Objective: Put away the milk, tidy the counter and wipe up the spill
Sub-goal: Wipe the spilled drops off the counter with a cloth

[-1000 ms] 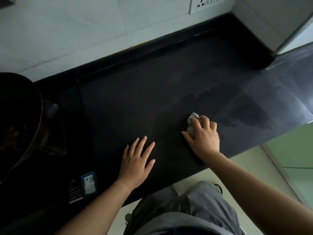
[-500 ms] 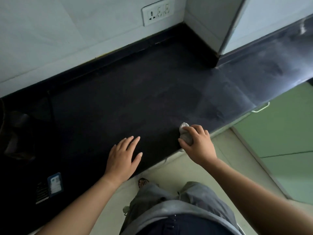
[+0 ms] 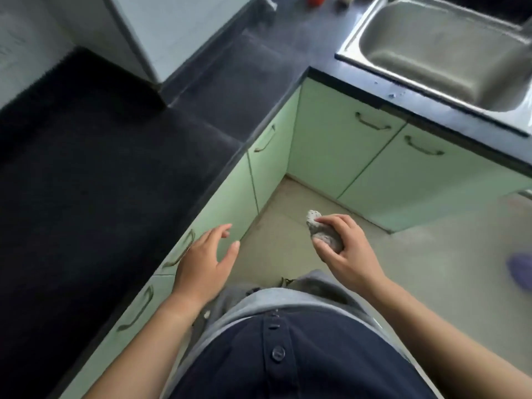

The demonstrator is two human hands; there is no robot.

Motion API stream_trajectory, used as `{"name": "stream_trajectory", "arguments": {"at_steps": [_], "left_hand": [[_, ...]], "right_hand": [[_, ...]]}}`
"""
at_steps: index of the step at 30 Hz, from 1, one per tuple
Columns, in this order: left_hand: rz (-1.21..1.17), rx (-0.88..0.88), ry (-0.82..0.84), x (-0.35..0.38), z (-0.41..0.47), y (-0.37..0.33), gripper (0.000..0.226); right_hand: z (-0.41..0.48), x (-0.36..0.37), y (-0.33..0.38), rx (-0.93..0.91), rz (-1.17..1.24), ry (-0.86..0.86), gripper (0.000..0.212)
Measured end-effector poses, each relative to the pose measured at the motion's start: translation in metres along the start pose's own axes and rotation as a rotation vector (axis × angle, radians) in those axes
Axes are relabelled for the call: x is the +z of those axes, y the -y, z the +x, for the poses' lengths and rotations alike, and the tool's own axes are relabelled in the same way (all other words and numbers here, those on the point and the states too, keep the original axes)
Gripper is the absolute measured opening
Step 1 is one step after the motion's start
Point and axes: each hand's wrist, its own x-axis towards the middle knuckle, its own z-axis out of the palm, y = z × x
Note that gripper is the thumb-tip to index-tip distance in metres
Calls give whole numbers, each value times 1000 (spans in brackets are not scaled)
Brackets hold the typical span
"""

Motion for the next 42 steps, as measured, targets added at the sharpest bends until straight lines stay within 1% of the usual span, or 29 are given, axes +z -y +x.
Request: {"name": "stream_trajectory", "arguments": {"at_steps": [6, 11, 17, 23, 25, 29, 32, 36, 39, 42], "left_hand": [[36, 60, 72, 19, 33, -44, 37], [27, 81, 152, 26, 65, -63, 49], [-28, 60, 127, 24, 139, -79, 53], [-102, 23, 49, -4, 230, -107, 42], [-104, 27, 4, -15, 255, -115, 44], [-58, -1, -57, -34, 284, -116, 57], [-6, -91, -84, -44, 296, -104, 61], [109, -249, -150, -52, 304, -93, 56], [126, -390, -177, -47, 308, -96, 46], [124, -492, -212, -34, 317, -99, 44]], "right_hand": [[-10, -45, -39, 110, 106, -142, 35], [21, -57, -46, 138, 129, -165, 35], [107, -77, -42, 118, 98, -132, 34], [226, -114, -12, -4, 59, -91, 27], [264, -122, 1, -63, 34, -54, 27], [329, -119, 27, -151, 30, 57, 30], [372, -107, 47, -253, 6, 193, 30], [427, -83, 74, -426, -66, 426, 33], [461, -64, 94, -541, -117, 551, 37], [488, -42, 109, -640, -170, 651, 41]]}}
